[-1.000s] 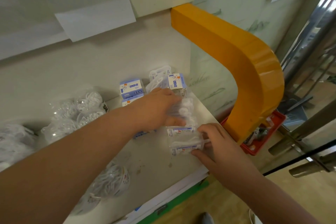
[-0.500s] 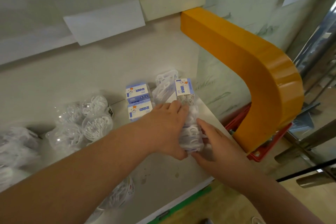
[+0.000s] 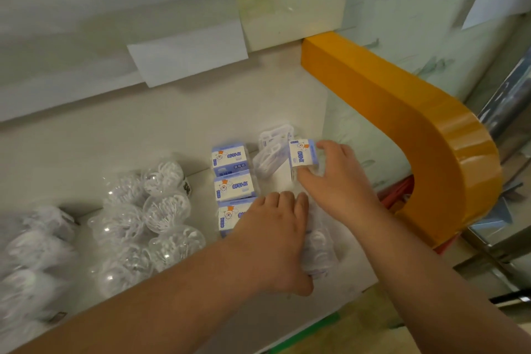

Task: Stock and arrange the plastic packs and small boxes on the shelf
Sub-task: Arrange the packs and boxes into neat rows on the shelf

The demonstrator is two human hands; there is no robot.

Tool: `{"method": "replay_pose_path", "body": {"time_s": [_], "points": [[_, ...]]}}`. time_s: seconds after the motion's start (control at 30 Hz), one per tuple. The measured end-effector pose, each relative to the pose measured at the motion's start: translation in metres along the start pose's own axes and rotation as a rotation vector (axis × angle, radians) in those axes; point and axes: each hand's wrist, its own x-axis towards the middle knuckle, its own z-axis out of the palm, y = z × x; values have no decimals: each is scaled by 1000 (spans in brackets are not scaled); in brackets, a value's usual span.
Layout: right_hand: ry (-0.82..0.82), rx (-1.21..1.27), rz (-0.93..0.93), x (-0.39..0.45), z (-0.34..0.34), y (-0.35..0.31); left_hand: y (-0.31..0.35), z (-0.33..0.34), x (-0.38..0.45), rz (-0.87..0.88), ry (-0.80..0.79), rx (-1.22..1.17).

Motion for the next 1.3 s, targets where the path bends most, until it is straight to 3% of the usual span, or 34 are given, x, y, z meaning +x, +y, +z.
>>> {"method": "replay_pose_path", "body": {"time_s": [0.2, 0.33, 0.47, 0.67, 0.8, 1.07, 1.3], "points": [[-179, -228, 119, 51, 24, -14, 7, 1, -13, 12, 19, -53], [-164, -273, 106, 50, 14, -13, 3, 2, -10, -14, -1, -33], [-48, -217, -5, 24, -15, -23, -5, 0, 6, -41, -3, -27], [-109, -144, -11, -46, -51, -27, -23, -8, 44, -51, -72, 21], [-60, -165, -79, -98, -60, -7, -30, -9, 55, -98, -114, 15], [-239, -157, -109, -144, -51, 32, -37, -21, 42, -109, -189, -36], [-360, -61, -133, -149, -38, 36, -77, -30, -12, -67, -65, -85]]}}
